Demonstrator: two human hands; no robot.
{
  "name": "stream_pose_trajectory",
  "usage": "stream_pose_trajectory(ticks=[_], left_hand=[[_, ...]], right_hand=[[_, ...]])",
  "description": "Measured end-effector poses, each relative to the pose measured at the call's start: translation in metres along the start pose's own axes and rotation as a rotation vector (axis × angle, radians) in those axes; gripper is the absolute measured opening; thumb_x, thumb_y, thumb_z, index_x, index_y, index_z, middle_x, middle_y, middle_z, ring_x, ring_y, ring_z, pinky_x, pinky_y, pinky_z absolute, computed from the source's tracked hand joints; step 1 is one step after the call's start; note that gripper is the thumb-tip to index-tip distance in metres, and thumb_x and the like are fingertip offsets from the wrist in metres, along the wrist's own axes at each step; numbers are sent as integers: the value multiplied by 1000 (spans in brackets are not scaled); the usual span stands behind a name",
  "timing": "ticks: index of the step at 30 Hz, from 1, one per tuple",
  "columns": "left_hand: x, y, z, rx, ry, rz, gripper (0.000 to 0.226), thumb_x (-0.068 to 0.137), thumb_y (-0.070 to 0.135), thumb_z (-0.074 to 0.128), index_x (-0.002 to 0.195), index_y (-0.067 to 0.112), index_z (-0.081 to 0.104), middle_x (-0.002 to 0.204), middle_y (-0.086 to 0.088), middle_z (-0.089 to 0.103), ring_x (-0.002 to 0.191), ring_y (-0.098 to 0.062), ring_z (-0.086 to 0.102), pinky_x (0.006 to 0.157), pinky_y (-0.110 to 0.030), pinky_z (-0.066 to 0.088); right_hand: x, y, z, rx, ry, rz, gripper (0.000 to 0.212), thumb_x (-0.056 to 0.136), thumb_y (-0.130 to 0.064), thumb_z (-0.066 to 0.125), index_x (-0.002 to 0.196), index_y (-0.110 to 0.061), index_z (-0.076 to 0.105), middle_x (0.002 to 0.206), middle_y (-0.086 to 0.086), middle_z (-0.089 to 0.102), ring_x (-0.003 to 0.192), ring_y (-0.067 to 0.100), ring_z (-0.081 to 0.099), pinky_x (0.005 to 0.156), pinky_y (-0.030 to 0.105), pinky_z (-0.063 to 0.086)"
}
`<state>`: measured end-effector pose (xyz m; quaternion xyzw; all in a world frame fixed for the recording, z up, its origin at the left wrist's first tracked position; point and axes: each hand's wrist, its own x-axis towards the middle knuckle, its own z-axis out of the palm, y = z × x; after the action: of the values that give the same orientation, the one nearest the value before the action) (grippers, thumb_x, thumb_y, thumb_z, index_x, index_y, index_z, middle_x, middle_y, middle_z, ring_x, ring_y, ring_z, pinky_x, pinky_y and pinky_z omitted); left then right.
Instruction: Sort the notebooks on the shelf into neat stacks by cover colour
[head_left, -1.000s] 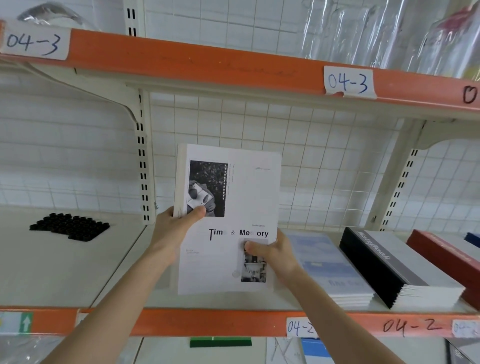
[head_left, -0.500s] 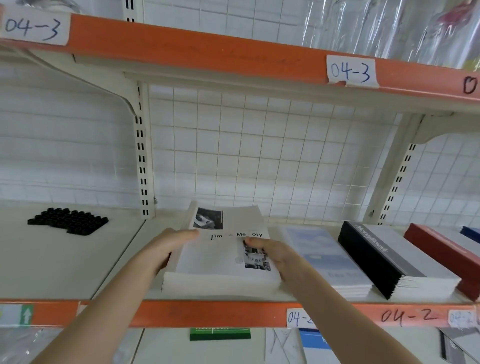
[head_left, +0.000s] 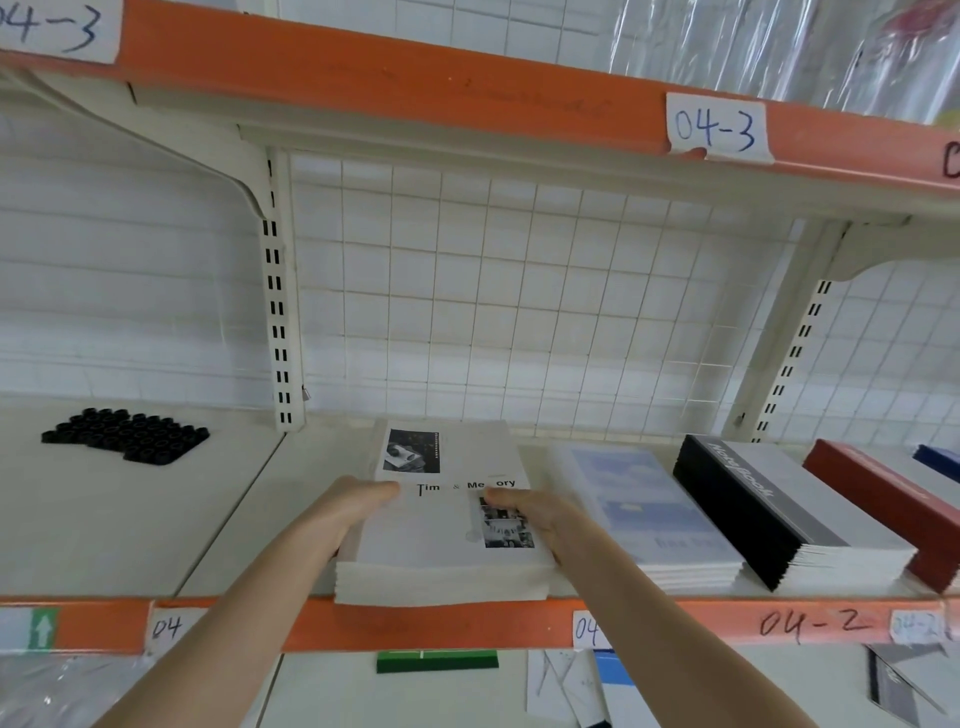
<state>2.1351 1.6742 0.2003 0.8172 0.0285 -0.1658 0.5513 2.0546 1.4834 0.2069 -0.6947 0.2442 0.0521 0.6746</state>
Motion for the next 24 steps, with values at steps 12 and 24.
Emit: stream_pose_trajectory(ticks=[12,24], left_hand=[[11,-1,-4,22,3,-10,18,85,12,65,94,-3,60,98,-20,60,88,-30,59,81,-32,46],[11,-1,3,73,37,45,26,88,12,60,65,10,48,67,-3,49,71,-22,52,53,-19,33]], right_hand=[[15,1,5,-9,82,-33,18,75,-12,76,86,-3,66,76,9,66,50,12,64,45,19,49],[24,-4,3,-511,189,-81,45,73,-41,74,100,-6,68,100,9,70,95,23,66,86,33,54]])
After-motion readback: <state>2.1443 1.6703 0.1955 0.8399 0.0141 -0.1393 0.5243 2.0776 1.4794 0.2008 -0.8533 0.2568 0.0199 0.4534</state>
